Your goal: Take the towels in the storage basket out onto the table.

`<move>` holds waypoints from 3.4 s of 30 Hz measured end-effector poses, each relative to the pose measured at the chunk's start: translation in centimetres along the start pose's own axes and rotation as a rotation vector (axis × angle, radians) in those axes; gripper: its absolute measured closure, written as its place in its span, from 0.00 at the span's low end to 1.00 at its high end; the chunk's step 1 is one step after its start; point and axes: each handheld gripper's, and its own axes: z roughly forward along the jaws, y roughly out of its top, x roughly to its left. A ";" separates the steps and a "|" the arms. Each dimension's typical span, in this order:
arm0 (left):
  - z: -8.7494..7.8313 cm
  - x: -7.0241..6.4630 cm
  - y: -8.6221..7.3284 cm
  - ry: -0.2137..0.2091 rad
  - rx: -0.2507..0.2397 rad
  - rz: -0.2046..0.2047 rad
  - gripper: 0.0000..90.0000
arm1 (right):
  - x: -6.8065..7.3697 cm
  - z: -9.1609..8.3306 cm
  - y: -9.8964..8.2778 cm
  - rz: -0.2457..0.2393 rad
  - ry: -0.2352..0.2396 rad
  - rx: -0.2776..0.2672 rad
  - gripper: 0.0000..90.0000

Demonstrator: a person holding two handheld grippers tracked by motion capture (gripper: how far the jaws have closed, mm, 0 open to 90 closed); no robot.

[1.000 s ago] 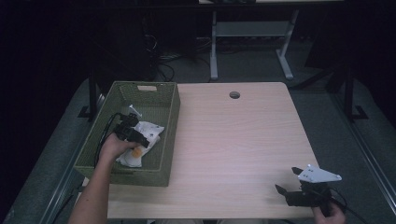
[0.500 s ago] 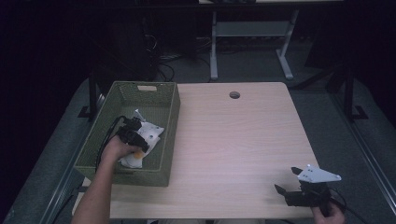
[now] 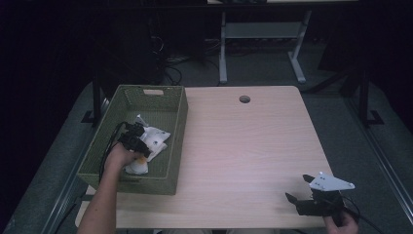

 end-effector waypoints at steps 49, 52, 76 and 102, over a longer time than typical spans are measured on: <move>-8.3 3.3 -5.4 -0.456 -0.514 -0.170 0.81 | 0.4 0.2 0.2 -0.008 0.003 0.001 0.15; -8.7 3.1 -5.2 -0.479 -0.542 -0.169 0.81 | 0.3 0.2 0.2 -0.012 0.001 0.003 0.15; -10.8 2.0 -4.9 -0.593 -0.680 -0.163 0.81 | 0.2 0.0 0.2 -0.014 -0.006 -0.004 0.15; -12.5 -1.1 -2.6 -0.664 -0.731 -0.094 0.81 | 0.2 -0.1 0.2 -0.014 -0.011 -0.009 0.15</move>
